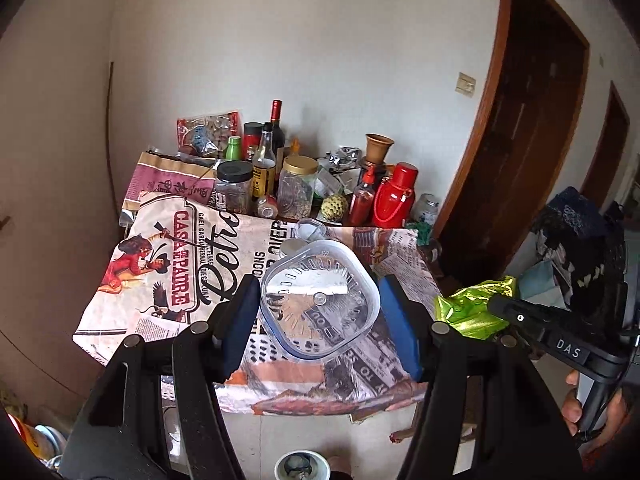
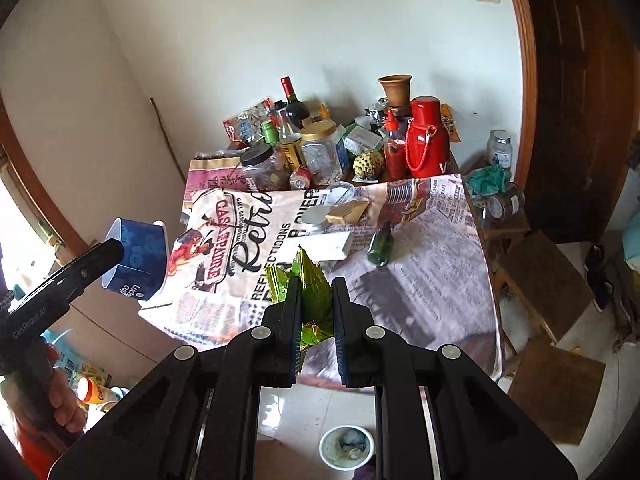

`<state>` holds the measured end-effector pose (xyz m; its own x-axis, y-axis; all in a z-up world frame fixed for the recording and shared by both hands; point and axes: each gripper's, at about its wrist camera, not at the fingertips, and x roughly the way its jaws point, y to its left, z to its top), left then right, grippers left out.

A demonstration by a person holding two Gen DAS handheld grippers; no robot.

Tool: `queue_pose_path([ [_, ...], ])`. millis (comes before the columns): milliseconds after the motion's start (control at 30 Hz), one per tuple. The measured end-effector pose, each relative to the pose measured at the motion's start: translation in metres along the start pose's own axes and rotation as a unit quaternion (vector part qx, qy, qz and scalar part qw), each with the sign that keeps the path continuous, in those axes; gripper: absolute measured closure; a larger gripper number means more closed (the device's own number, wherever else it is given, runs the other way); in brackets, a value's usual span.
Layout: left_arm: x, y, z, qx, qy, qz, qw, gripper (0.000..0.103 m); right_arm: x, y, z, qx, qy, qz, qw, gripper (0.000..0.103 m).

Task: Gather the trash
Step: 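Carry the clear container and green wrapper down toward the white bin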

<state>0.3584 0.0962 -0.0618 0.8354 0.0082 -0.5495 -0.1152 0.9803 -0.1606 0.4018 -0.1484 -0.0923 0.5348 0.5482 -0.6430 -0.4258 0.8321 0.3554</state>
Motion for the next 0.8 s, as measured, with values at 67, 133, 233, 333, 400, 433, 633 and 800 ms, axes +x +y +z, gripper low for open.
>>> queue_pose_path([
  [67, -0.016, 0.01, -0.011, 0.008, 0.004, -0.014, 0.9999, 0.042, -0.007, 0.012, -0.013, 0.008, -0.002, -0.004, 1.0, 0.09],
  [133, -0.028, 0.017, -0.022, 0.014, 0.009, -0.025, 0.9995, 0.042, -0.015, 0.026, -0.03, 0.016, -0.004, -0.009, 1.0, 0.09],
  [233, -0.049, 0.029, -0.042, 0.023, 0.016, -0.041, 0.9988, 0.043, -0.026, 0.046, -0.058, 0.024, -0.004, -0.017, 1.0, 0.09],
  [333, -0.069, 0.038, -0.062, 0.036, 0.025, -0.055, 0.9975, 0.043, -0.033, 0.062, -0.084, 0.035, -0.001, -0.028, 0.999, 0.09],
  [400, -0.08, 0.044, -0.077, 0.044, 0.035, -0.064, 0.9963, 0.043, -0.037, 0.071, -0.102, 0.045, 0.006, -0.033, 0.998, 0.09],
  [433, -0.084, 0.046, -0.083, 0.047, 0.04, -0.068, 0.9958, 0.043, -0.039, 0.075, -0.11, 0.049, 0.01, -0.035, 0.998, 0.09],
  [633, -0.099, 0.055, -0.118, 0.056, 0.077, -0.086, 0.9918, 0.043, -0.045, 0.091, -0.148, 0.063, 0.042, -0.048, 0.996, 0.09],
  [800, -0.095, 0.056, -0.143, 0.048, 0.112, -0.089, 0.9885, 0.043, -0.035, 0.087, -0.17, 0.072, 0.076, -0.053, 0.993, 0.09],
])
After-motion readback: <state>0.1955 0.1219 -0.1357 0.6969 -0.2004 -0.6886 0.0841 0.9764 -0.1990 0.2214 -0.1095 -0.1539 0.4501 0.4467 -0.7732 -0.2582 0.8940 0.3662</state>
